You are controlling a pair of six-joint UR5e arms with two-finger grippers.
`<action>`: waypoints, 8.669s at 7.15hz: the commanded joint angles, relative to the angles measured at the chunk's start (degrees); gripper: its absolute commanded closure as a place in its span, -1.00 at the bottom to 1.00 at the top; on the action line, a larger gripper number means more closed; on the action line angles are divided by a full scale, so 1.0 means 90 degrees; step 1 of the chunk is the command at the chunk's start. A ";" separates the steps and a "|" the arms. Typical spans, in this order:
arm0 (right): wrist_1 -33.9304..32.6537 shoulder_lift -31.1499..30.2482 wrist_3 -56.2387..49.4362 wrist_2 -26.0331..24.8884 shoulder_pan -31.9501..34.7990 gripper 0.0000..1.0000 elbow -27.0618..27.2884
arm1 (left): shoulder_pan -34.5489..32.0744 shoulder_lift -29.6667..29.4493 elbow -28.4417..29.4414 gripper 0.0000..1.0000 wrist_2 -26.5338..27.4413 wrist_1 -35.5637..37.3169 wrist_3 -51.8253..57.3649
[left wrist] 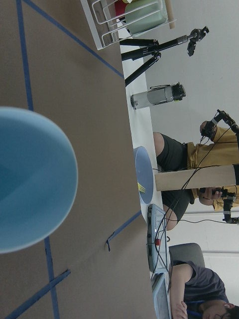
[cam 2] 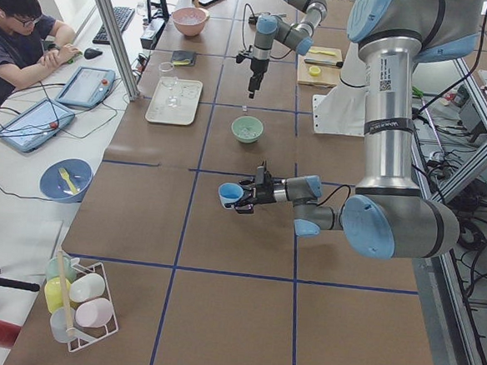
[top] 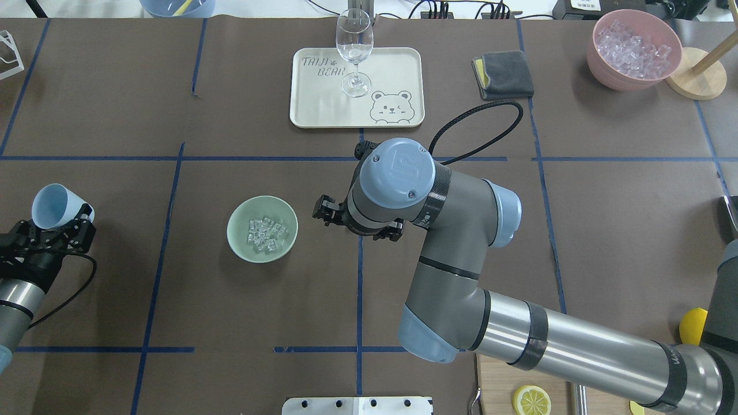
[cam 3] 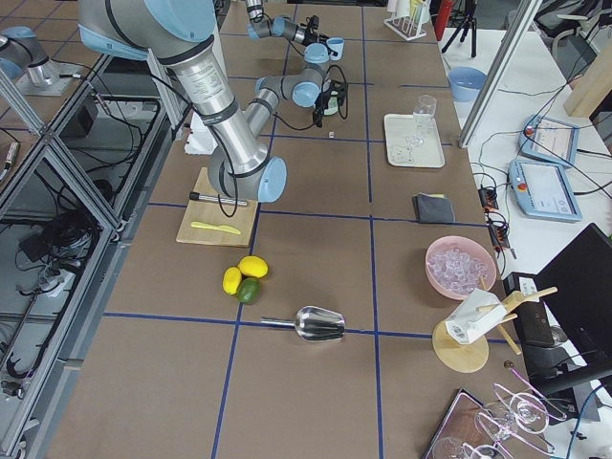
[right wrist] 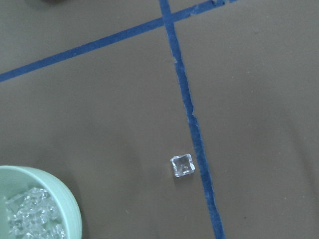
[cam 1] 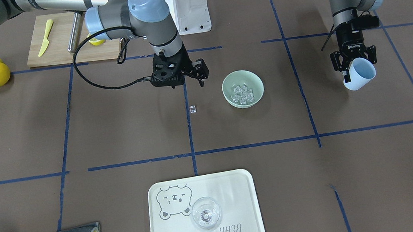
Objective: Pour ice into bowl
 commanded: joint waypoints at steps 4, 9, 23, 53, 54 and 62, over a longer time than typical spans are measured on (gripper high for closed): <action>0.0007 0.0211 0.0106 -0.0324 -0.0192 -1.00 -0.0172 | -0.0039 0.0064 0.0197 -1.00 -0.0055 -0.0075 0.0043; 0.0007 0.0728 0.0096 -0.0471 -0.0310 -1.00 -0.0934 | -0.0137 0.0503 -0.0573 -1.00 -0.0818 -0.0143 0.0385; 0.0466 0.1569 -0.0059 -0.0608 -0.0534 0.99 -0.2389 | -0.1181 0.0592 -0.1063 -1.00 -0.1559 -0.0153 0.1000; 0.3445 -0.5912 -0.4728 0.2615 0.3927 -0.99 0.0266 | -0.7676 -0.0941 -0.1717 -1.00 -1.0291 0.7015 0.7250; 0.3425 -0.5931 -0.4902 0.2605 0.4131 -1.00 0.0296 | -0.7686 -0.0941 -0.1717 -1.00 -1.0291 0.7015 0.7250; 0.0614 -0.5931 -0.9452 0.3930 0.6777 -1.00 0.0502 | -0.8575 -0.1235 -0.1319 -1.00 -1.1246 0.8764 0.9008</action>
